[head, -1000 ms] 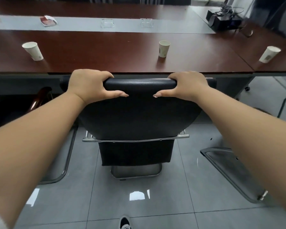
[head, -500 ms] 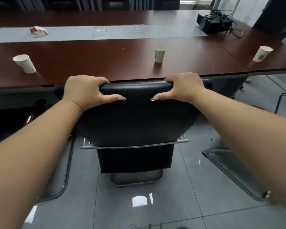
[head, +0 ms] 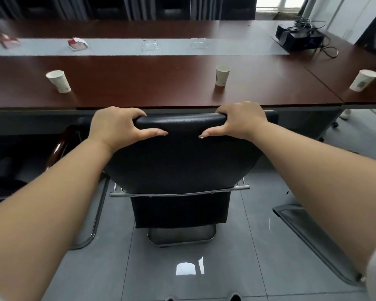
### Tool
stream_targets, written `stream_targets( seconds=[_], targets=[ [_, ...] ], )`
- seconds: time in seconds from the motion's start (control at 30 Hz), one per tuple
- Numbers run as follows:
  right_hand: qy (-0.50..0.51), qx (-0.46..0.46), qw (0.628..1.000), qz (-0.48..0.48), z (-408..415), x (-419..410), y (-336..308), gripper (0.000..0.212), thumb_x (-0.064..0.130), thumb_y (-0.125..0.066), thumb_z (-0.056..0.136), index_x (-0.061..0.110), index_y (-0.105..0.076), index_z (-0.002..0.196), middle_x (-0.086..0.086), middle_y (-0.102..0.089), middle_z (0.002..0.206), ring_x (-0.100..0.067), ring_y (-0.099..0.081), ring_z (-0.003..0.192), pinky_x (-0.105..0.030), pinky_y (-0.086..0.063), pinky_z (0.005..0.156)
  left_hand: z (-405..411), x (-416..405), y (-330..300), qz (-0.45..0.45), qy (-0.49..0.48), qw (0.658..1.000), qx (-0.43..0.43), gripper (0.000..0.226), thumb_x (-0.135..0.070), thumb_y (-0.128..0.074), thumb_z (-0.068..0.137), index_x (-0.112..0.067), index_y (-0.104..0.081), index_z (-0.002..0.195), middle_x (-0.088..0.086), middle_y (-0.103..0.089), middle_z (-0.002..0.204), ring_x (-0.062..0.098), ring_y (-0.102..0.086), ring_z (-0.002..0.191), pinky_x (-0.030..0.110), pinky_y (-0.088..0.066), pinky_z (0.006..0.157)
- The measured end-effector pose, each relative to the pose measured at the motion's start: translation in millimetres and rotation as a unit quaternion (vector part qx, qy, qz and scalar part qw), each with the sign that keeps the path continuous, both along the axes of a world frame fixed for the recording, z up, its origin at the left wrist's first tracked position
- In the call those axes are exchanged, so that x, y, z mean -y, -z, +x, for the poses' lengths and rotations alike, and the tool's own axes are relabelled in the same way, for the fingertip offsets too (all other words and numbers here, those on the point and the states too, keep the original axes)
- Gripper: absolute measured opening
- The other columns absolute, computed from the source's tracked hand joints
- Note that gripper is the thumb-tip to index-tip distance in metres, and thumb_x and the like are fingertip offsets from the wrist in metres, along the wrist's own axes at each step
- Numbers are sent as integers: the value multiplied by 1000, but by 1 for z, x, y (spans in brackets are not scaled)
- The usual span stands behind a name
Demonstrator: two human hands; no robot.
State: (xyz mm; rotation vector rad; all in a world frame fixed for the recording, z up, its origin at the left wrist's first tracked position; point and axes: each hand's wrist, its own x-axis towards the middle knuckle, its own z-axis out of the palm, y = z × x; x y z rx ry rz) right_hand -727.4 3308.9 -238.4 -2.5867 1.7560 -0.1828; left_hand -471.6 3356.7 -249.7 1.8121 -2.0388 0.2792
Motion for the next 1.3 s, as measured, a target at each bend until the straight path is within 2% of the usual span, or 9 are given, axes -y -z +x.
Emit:
stream_targets(
  seconds=[0.1, 0.3, 0.4, 0.5, 0.63, 0.8, 0.9, 1.1, 1.3],
  targets=[
    [-2, 5, 1000, 6, 0, 2, 0, 66, 84, -49, 58, 28, -57, 91, 8, -50, 73, -16, -48, 77, -27, -33, 65, 3, 4, -3, -8, 4, 1000, 21, 101, -89, -33, 43, -16, -71, 103, 10, -72, 77, 30, -66, 82, 25, -35, 61],
    [-2, 17, 1000, 1, -2, -2, 3, 67, 84, -48, 59, 26, -57, 92, 8, -57, 79, -17, -54, 81, -28, -34, 67, 2, 6, -9, 105, -8, 994, 19, 103, -99, -32, 44, -28, -62, 113, 0, -69, 104, 25, -60, 102, 28, -38, 69],
    [-14, 25, 999, -39, -6, -7, 7, 72, 82, -47, 63, 25, -60, 104, 6, -64, 94, -19, -59, 94, -28, -32, 73, 4, 4, -20, 172, 21, 982, -82, 106, -102, -15, 39, -38, -59, 111, -7, -63, 113, 21, -56, 109, 30, -38, 78],
    [-16, 35, 999, -18, -8, -9, 6, 70, 78, -49, 67, 26, -58, 112, 6, -64, 106, -19, -56, 103, -30, -31, 79, 0, -2, -27, 167, 61, 957, -231, 64, -82, -37, 71, -33, -65, 101, -9, -64, 108, 13, -54, 109, 28, -36, 84],
    [-18, 133, 990, 47, -16, -15, 1, 53, 58, -64, 75, 25, -60, 116, 7, -63, 110, -14, -54, 104, -27, -36, 84, -29, -1, -35, 155, 114, 947, -257, 35, -52, -46, 89, -27, -70, 95, -10, -68, 94, 8, -58, 97, 26, -41, 84],
    [61, 435, 895, 80, -48, -38, -5, 21, 23, -72, 80, 19, -68, 100, 10, -64, 96, 4, -58, 86, -3, -43, 79, -94, 11, -36, 175, 195, 901, -346, 24, -42, -47, 93, -27, -67, 90, -9, -69, 88, 6, -64, 89, 32, -49, 90],
    [113, 535, 835, 62, -81, -51, -1, 9, 18, -71, 81, 24, -67, 87, 10, -67, 87, -1, -62, 83, -14, -50, 79, -140, 15, -35, 177, 250, 867, -392, 27, -44, -46, 93, -26, -66, 86, -7, -69, 84, 10, -66, 86, 34, -51, 89],
    [230, 590, 771, 57, -183, -80, 12, 5, 16, -66, 85, 17, -66, 90, 4, -68, 82, -3, -62, 67, -15, -49, 66, -258, 29, -24, 224, 364, 829, -362, 26, -42, -46, 93, -29, -64, 80, -10, -67, 78, -6, -62, 74, 9, -46, 75],
    [312, 601, 736, 24, -279, -89, 30, 2, 21, -68, 84, 19, -67, 84, 7, -68, 73, 1, -62, 62, -12, -48, 59, -370, 52, 0, 282, 395, 796, -362, 31, -43, -43, 95, -27, -66, 82, -7, -69, 78, 5, -65, 80, 26, -51, 83]
  ],
)
